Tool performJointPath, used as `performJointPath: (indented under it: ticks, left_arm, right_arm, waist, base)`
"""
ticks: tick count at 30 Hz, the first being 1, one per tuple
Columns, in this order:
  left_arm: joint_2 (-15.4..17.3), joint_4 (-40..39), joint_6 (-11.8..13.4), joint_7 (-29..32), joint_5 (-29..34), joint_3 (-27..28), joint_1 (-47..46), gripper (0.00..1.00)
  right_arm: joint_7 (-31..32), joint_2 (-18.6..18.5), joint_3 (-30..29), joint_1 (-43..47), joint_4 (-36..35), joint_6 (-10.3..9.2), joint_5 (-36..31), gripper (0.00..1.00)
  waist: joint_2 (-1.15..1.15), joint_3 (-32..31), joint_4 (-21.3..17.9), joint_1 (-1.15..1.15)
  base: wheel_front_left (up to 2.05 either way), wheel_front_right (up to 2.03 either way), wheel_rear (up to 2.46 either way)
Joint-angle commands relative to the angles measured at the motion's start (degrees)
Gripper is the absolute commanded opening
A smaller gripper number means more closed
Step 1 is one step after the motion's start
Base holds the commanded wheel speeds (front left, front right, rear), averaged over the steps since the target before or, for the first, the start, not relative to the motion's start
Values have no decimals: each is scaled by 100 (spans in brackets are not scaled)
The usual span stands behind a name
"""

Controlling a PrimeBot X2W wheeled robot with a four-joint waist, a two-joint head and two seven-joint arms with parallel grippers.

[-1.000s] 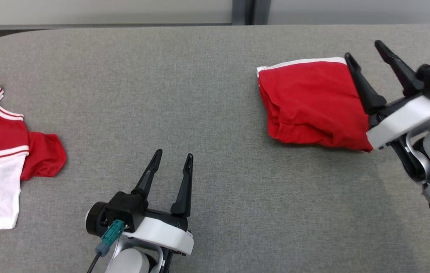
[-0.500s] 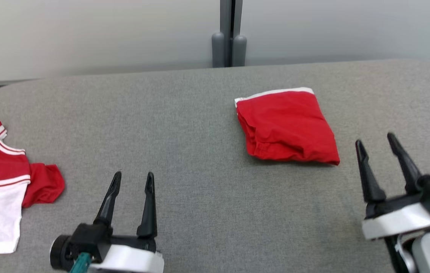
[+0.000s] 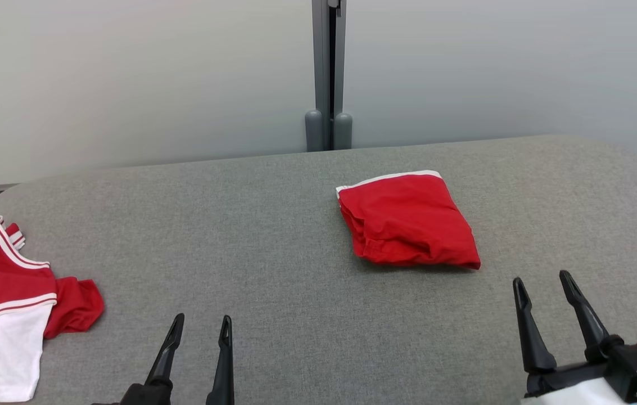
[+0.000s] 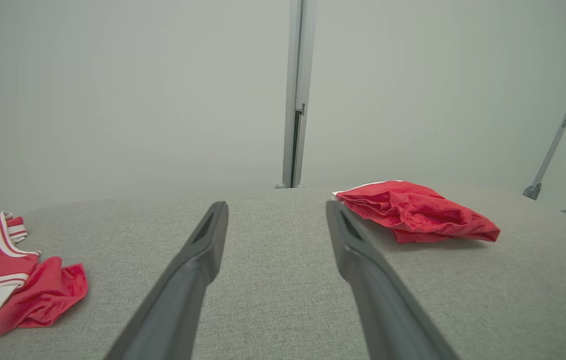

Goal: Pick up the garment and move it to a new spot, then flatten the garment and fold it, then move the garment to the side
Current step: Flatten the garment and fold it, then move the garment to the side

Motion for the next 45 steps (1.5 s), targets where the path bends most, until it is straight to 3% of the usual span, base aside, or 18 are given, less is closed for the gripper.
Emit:
performJointPath:
  ticks: [1,13,28,32,36,40,45]
  left_arm:
    - [17,34,30,-7,-22,-15,68,100]
    - [16,98,142,-8,57,51,122,100]
    - [16,205,38,-8,227,-25,37,100]
    - [16,177,-3,-8,290,-133,-82,100]
    - [16,109,-23,-8,345,-269,-291,100]
    - [17,61,-42,-8,330,-410,-602,100]
    - [17,-20,23,-7,270,-686,-1050,100]
  right_arm:
    - [-33,17,-54,137,-46,-8,1,100]
    - [-34,21,18,338,156,-8,-10,100]
    - [-34,-42,187,275,224,-8,255,100]
    - [-33,-387,517,-233,608,-10,817,100]
    - [-33,-1036,1075,-1001,1157,-7,1683,100]
    - [205,-1707,1575,-1896,1413,-5,3096,100]
    - [1024,-2495,1949,-2710,1282,-6,4991,100]
  waist:
    - [0,-63,6,0]
    - [0,-177,-59,0]
    - [0,-11,22,0]
    - [0,237,80,0]
    - [0,604,201,0]
    - [0,1123,373,0]
    - [0,1788,533,0]
  base:
    - [0,0,0]
    - [0,0,0]
    - [0,0,0]
    - [0,0,0]
    - [0,0,0]
    - [0,0,0]
    - [0,0,0]
